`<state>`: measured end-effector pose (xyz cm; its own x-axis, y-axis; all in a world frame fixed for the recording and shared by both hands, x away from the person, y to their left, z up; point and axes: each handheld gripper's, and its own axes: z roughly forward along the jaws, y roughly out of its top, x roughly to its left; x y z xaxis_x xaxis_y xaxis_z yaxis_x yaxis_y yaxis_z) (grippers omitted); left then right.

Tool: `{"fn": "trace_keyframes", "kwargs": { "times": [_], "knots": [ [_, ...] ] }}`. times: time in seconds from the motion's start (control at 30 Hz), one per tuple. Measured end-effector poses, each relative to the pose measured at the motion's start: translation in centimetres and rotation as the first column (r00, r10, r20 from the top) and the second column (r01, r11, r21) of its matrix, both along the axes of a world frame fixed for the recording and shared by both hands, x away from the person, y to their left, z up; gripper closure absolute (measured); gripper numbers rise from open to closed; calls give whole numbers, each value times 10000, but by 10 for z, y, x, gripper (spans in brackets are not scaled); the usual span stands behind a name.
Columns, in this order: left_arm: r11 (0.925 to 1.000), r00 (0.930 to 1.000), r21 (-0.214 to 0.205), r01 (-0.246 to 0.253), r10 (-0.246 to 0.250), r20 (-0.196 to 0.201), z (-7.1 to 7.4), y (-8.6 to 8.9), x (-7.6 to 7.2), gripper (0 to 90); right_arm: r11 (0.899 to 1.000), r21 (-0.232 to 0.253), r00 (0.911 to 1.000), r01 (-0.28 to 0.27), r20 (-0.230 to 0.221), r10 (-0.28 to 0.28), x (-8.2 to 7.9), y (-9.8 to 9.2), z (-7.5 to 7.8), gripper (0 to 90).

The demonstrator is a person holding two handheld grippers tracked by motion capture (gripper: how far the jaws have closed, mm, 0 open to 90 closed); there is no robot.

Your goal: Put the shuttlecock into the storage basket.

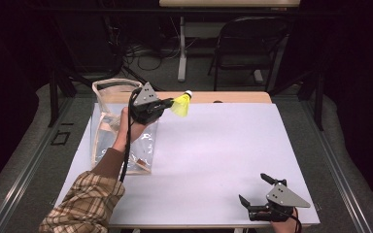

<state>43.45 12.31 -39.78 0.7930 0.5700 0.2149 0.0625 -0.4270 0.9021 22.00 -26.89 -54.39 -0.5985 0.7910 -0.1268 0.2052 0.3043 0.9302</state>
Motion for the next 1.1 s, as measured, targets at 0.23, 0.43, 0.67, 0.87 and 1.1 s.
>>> {"fn": "trace_keyframes", "kwargs": {
  "times": [0.23, 0.43, 0.67, 0.87, 1.1],
  "knots": [
    [9997, 9997, -65, -235, 235, -1, 4, 8, 6, 895, 10000, 4, 10000, -8, -10, 8, 0, 0, 0, 5],
    [9992, 9992, -84, -403, 404, 50, 8, 13, 8, 895, 10000, 2, 10000, -11, -10, 11, 0, 0, 0, 5],
    [9980, 9982, -221, -600, 600, -41, 9, 20, 12, 895, 10000, -37, 10000, -48, -19, 48, 0, 0, 0, 5],
    [9966, 9970, -281, -774, 774, -14, 12, 28, 13, 895, 10000, -32, 10000, -43, -30, 43, 0, 0, 0, 5],
    [9948, 9954, -347, -960, 962, 23, 15, 37, 14, 895, 10000, -85, 10000, -50, -46, 49, 0, 0, 0, 6]
  ]
}}
